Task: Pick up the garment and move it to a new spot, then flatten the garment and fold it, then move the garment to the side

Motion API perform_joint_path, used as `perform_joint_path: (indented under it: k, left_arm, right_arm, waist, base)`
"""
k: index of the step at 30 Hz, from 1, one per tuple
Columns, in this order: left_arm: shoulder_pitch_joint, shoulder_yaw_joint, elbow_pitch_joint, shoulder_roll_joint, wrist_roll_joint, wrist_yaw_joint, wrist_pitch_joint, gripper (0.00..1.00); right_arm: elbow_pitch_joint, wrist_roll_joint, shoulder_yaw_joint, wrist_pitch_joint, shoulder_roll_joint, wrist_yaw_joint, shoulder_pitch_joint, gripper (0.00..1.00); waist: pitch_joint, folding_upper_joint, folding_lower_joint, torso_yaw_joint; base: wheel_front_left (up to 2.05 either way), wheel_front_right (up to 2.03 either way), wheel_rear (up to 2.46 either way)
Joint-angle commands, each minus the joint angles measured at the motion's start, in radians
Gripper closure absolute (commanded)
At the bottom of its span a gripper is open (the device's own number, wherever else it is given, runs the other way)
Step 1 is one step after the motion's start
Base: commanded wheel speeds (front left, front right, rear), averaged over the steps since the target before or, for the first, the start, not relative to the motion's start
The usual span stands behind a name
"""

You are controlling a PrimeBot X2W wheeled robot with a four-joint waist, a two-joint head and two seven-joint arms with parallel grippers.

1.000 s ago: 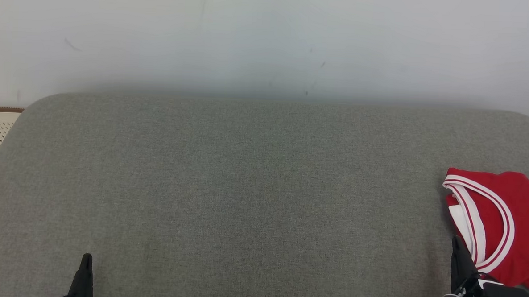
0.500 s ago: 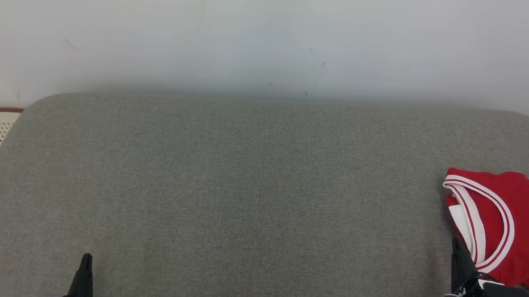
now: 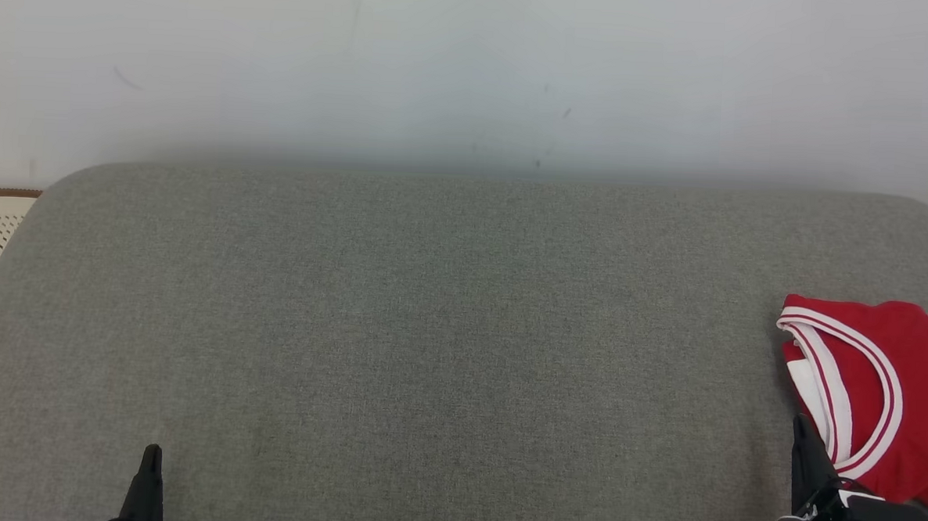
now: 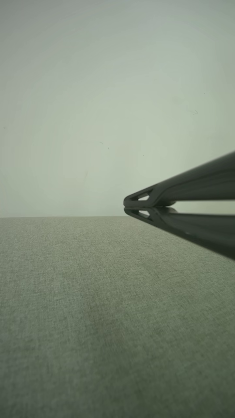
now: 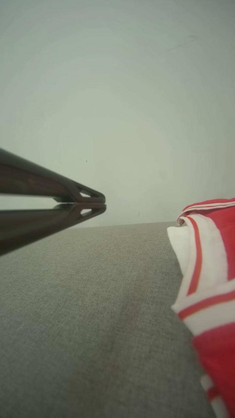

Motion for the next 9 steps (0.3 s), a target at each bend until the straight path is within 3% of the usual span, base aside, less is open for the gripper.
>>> perform_joint_path:
  k: [1, 9]
  left_arm:
    - [-0.005, 0.002, -0.002, 0.001, -0.008, -0.003, 0.004, 1.0]
    - [-0.005, 0.002, -0.002, 0.001, -0.008, -0.003, 0.004, 1.0]
  right_arm:
    - [-0.002, 0.0, 0.0, 0.001, 0.002, 0.0, -0.006, 1.0]
    - [-0.002, 0.0, 0.0, 0.001, 0.002, 0.0, -0.006, 1.0]
  waist:
    - [0.0, 0.0, 0.0, 0.0]
    - [0.0, 0.0, 0.0, 0.0]
  base:
    - [0.0, 0.0, 0.0]
    - [0.0, 0.0, 0.0]
